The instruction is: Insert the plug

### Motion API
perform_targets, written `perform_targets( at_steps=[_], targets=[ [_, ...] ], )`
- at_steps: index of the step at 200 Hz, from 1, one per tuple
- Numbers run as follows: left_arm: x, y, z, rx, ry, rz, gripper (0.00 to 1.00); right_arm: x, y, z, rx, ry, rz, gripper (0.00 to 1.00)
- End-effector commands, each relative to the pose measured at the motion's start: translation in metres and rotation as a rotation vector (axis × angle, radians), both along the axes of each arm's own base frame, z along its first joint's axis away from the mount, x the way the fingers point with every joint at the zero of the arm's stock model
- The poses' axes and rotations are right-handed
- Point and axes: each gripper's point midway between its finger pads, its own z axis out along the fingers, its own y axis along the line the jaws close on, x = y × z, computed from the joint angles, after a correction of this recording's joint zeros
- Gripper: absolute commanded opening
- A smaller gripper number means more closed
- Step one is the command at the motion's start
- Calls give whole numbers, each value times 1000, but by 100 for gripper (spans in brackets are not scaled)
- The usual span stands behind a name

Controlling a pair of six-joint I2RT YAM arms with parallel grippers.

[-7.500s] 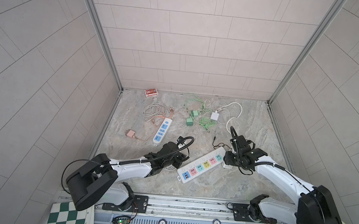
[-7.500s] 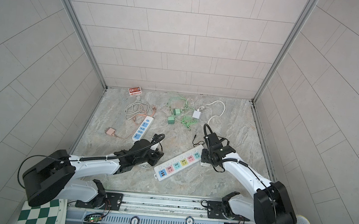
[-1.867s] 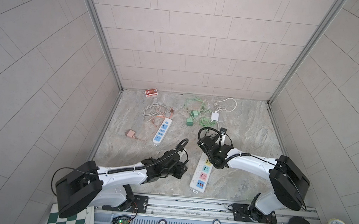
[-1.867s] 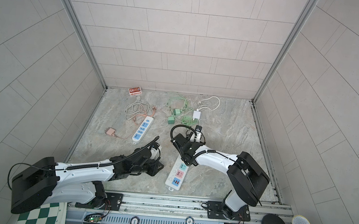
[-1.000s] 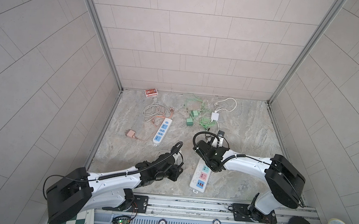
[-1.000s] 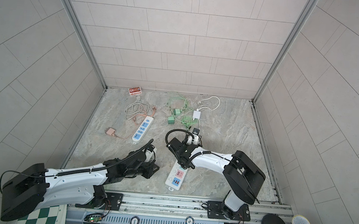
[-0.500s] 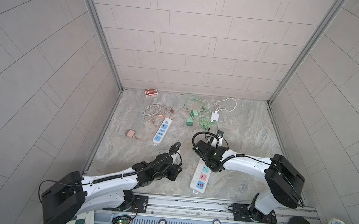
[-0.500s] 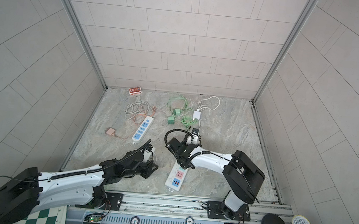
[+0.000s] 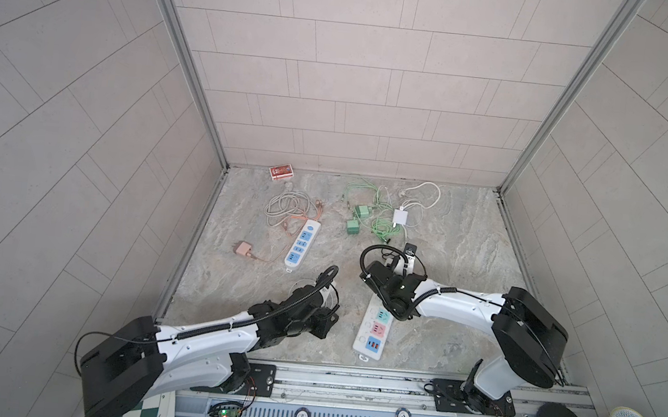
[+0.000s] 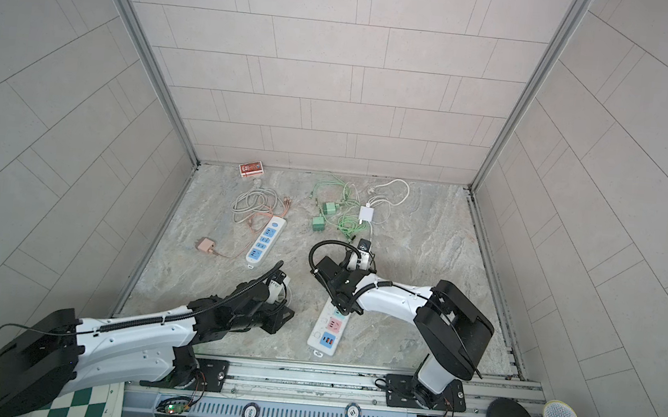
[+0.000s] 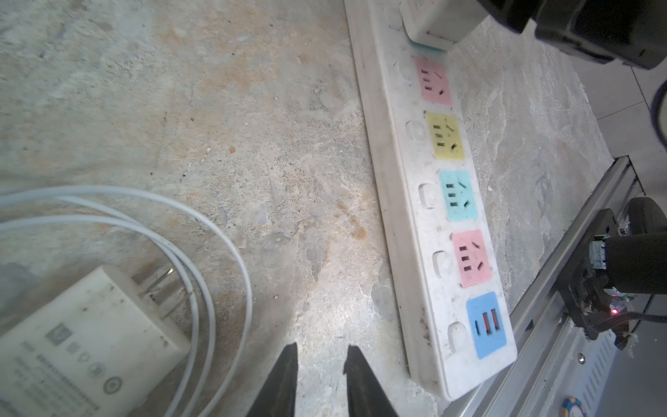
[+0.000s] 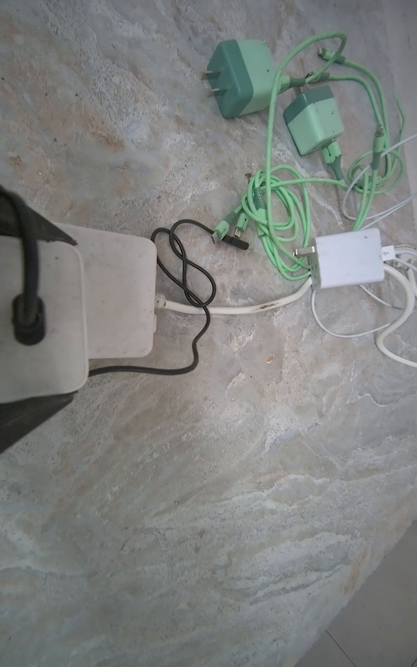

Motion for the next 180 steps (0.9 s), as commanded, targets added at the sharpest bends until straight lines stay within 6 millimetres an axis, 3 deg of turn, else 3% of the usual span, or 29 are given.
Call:
perform_targets(
  at_steps=[1, 81, 135, 180],
  targets=[
    [8, 1, 8, 12, -30, 20, 30, -33, -9, -54, -38, 217, 34, 38],
    [17, 7, 27, 8, -75, 72, 31, -46, -3, -95, -14, 314, 16, 42],
    [19, 11, 30, 8, -97, 89, 32, -35, 9, -73, 8, 275, 47, 51],
    [19, 9, 27, 15, -88, 84, 32, -23, 6, -48, 26, 227, 56, 55]
  ],
)
